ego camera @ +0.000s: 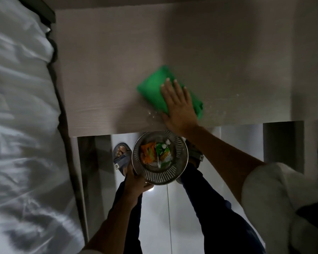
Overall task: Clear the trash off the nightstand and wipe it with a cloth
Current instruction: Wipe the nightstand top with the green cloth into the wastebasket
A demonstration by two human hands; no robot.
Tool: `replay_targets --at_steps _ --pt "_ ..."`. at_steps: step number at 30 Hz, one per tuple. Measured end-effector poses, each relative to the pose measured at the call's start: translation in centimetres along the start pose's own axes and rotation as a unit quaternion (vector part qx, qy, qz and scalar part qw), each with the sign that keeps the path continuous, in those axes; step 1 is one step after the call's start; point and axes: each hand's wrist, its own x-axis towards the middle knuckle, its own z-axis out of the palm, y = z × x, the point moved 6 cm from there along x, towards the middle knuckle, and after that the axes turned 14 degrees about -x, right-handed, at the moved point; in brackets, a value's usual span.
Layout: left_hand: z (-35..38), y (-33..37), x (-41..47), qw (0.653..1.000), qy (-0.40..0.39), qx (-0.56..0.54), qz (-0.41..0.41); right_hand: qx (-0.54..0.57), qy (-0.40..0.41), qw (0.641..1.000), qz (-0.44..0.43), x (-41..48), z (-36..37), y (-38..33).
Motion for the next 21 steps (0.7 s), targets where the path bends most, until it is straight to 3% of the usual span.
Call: replay_targets --at_steps 2,6,12,15,21 --pt "-0.8 0.1 0.0 1.0 0.006 0.027 0.008 -0.017 -0.001 0.996 -0.084 0.8 0.1 -3.2" --pt "-2.3 0.2 0.3 0.999 -0.012 -0.02 -0.029 -0.064 -0.015 0.973 -0.22 -0.6 1.0 -6.8" --pt "-3.9 0.0 1.0 0.996 -0.024 -0.072 -0.048 -0.037 -0.06 0.95 -0.305 -6.9 2.3 -8.0" --pt "-3.5 0.3 1.2 0.997 -0.034 -0.066 -0.035 -0.005 -0.094 0.955 -0.28 -10.6 4.2 -7.9" --pt "-1.8 0.0 2.6 0.997 -0.038 -0.053 -0.03 0.13 -0.117 0.978 -0.115 -14.1 5.2 -6.1"
